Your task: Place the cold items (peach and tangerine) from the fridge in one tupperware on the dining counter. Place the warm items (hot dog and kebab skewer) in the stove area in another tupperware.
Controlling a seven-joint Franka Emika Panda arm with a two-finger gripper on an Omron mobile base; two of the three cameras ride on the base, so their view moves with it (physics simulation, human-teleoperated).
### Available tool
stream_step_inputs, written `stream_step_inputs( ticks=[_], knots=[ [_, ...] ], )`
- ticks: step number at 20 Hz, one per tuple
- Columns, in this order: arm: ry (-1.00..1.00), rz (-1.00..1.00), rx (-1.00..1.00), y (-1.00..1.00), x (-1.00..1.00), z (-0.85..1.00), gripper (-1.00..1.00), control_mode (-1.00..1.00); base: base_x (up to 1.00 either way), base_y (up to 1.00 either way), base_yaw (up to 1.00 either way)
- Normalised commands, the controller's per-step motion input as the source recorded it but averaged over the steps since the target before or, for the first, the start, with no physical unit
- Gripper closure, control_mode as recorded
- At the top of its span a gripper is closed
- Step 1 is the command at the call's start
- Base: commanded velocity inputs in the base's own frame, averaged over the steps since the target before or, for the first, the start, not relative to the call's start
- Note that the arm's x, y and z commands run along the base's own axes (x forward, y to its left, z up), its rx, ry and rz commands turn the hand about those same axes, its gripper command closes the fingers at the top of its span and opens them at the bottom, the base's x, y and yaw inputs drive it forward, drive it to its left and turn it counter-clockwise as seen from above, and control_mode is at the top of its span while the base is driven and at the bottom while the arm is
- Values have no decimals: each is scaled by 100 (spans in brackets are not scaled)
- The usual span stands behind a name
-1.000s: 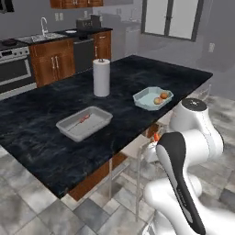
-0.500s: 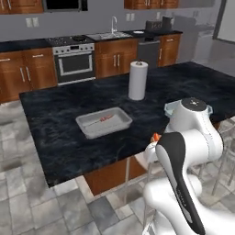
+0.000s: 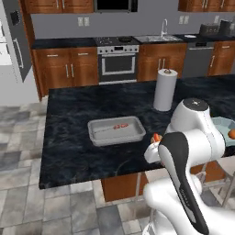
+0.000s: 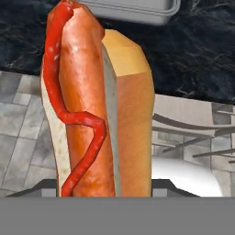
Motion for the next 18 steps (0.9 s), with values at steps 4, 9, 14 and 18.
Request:
stream_step_inputs(
  ticks=[4, 9, 14, 18],
  knots=[
    [0, 0, 0, 0, 0, 0, 100, 100, 69, 24, -3],
    [0, 0, 0, 0, 0, 0, 100, 100, 56, 51, -51],
    [0, 0, 0, 0, 0, 0, 100, 100, 49, 74, -59],
    [0, 0, 0, 0, 0, 0, 100, 100, 10, 97, -30]
  ],
)
